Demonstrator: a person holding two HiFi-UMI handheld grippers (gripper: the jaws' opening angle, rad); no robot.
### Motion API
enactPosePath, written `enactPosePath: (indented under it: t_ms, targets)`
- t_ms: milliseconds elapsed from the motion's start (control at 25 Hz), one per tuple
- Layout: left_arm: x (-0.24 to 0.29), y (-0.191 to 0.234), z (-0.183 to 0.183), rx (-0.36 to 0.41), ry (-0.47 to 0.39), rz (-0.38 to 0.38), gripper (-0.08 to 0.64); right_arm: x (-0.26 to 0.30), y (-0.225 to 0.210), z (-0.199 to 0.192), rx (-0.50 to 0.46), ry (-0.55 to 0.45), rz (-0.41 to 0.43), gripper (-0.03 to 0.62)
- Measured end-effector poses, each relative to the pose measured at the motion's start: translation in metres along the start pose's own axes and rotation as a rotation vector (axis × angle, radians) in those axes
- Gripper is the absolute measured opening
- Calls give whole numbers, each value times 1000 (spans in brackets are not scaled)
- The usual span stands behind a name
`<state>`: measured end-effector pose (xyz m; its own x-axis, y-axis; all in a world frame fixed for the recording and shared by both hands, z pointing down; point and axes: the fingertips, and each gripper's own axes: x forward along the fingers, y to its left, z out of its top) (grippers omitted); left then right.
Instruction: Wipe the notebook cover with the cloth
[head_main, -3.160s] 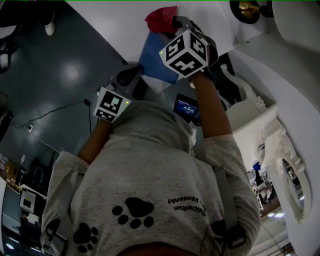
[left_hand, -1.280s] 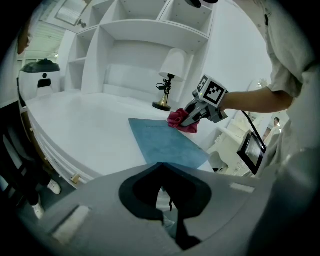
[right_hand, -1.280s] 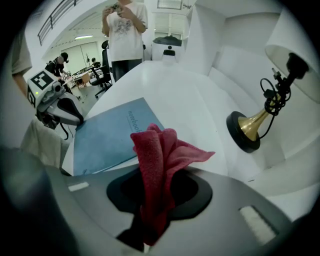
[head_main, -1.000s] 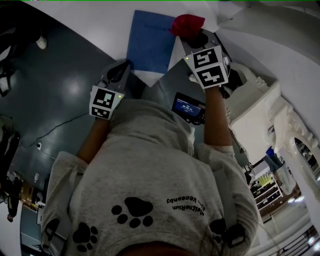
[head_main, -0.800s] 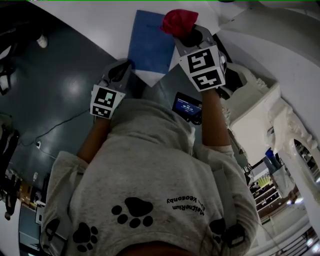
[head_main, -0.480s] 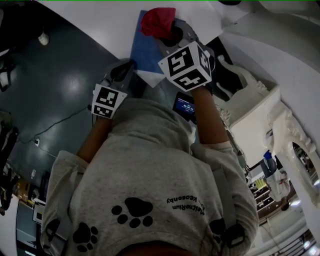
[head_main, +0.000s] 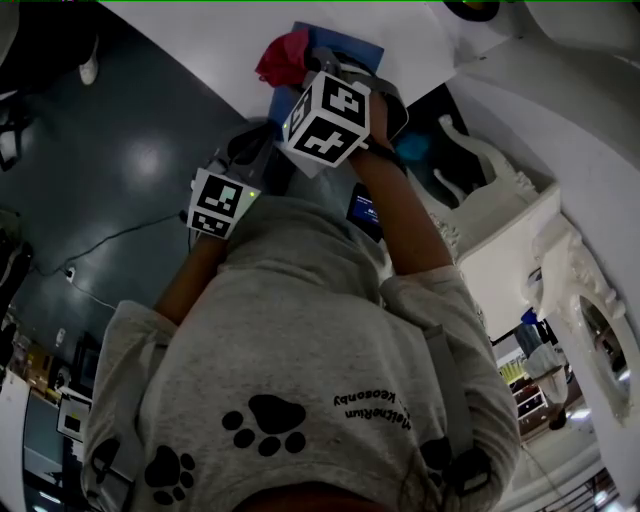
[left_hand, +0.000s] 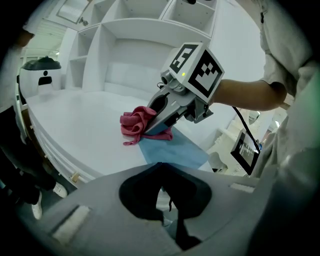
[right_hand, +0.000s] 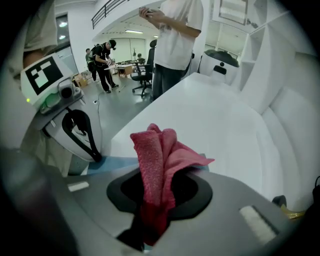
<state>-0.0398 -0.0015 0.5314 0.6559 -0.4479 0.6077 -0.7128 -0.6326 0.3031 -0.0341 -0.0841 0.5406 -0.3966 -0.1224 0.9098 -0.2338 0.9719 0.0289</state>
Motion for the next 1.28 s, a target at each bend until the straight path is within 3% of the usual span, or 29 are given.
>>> enactPosePath:
  t_ms: [280, 1000, 1280]
  targets:
    - [2, -4, 0, -1, 2, 3, -5, -1, -1, -4, 94, 2, 114, 97]
    - [1, 1, -2, 1, 35, 38, -4, 2, -1, -2, 67, -23, 43, 97]
    - [-2, 0, -3, -11, 32, 37, -3, -7, 0, -25, 90, 29, 33, 97]
